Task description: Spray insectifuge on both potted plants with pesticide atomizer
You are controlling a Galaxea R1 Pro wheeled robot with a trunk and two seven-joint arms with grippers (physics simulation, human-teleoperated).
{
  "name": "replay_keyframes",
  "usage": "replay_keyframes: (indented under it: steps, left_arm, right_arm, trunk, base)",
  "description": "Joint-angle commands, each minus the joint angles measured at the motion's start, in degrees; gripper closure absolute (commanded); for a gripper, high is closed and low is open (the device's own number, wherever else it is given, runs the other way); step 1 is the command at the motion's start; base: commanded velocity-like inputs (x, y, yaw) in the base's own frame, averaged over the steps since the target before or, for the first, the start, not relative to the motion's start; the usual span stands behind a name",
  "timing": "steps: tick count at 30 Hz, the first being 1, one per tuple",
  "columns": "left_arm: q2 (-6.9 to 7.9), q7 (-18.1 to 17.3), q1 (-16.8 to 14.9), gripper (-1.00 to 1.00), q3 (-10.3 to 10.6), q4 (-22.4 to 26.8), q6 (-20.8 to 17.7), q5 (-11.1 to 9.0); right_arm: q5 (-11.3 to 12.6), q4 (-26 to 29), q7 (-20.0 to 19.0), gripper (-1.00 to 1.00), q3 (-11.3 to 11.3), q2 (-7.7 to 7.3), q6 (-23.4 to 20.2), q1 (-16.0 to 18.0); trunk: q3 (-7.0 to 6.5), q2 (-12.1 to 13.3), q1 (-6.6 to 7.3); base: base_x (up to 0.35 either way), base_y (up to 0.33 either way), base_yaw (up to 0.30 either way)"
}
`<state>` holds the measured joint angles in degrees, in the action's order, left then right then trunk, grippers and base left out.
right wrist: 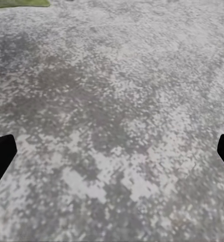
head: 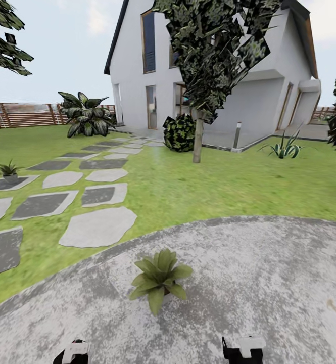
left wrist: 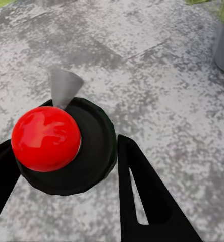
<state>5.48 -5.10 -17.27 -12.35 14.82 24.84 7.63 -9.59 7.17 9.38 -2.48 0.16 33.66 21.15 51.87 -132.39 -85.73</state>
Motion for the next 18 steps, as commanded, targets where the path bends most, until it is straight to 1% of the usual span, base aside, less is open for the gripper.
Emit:
replay_keyframes:
  steps: [1,5,12,15,18]
  left_arm:
    - [-0.03,-0.18,-0.04,1.00,-0.48,-0.05,0.20,0.60]
    - [-0.03,-0.18,-0.04,1.00,-0.48,-0.05,0.20,0.61]
    - [-0.23,-0.18,-0.04,1.00,-0.38,-0.05,0.20,0.63]
    - [-0.27,-0.18,-0.04,1.00,-0.33,-0.05,0.20,0.66]
    - [-0.27,-0.22,-0.04,1.00,-0.26,-0.02,0.20,0.77]
  right_arm:
    - [-0.60,-0.05,0.34,-1.00,-0.25,0.02,0.12,0.04]
    - [-0.61,-0.10,0.29,-1.00,-0.25,0.02,0.10,0.04]
    - [-0.63,-0.14,0.28,-1.00,-0.25,0.02,0.13,0.04]
    - [-0.67,-0.14,0.27,-1.00,-0.25,0.02,0.12,0.04]
    - [-0.74,-0.14,0.21,-1.00,-0.25,-0.01,0.10,0.04]
  trunk:
    - [0.05,-0.02,-0.01]
    - [0.05,-0.02,-0.01]
    - [0.05,-0.02,-0.01]
    - [0.05,-0.02,-0.01]
    - [0.05,-0.02,-0.01]
  base:
    - [0.244,0.250,0.000]
    - [0.245,0.249,-0.048]
    - [0.235,0.248,-0.207]
    - [0.129,0.194,-0.080]
    - [0.041,0.067,-0.025]
